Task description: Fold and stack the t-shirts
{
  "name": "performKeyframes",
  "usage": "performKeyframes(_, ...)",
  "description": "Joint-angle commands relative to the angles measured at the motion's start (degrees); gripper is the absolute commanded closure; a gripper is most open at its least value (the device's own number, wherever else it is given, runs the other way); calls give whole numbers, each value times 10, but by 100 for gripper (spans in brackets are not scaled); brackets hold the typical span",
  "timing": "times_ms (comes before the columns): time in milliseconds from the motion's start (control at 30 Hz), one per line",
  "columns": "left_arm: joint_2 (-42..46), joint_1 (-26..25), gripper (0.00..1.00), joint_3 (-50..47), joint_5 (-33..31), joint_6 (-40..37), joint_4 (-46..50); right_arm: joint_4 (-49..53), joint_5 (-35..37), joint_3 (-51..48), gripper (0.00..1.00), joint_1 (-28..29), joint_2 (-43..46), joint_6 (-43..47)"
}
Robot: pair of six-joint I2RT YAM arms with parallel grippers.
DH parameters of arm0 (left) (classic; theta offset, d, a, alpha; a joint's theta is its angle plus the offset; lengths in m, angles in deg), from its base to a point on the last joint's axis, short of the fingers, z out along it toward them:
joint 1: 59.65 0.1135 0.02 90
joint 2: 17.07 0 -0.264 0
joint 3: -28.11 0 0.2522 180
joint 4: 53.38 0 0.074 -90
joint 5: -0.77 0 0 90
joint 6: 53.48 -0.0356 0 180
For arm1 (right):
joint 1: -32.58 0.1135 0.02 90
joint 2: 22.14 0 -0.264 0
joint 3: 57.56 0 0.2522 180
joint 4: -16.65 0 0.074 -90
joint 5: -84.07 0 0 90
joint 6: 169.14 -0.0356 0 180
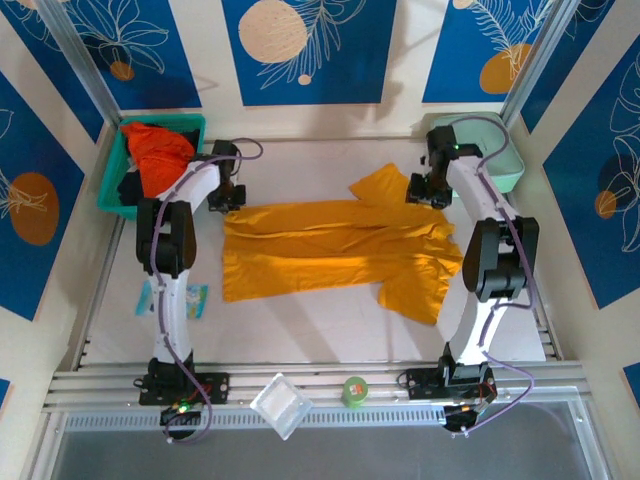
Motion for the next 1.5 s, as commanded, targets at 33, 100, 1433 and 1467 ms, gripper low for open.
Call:
performKeyframes(33,60,-11,100,-21,20,15,-4,2,2,115,50,-15,-99,44)
performKeyframes(100,67,-13,100,-25,24,16,-5,20,23,177,46,-16,-151,63)
performKeyframes(1433,155,-15,100,-128,8,12,-23,33,45,5,96,78,-137,-63)
performKeyframes(1467,156,-16,100,-130,7,12,-23,32,44,-4,95,82,-130,-66)
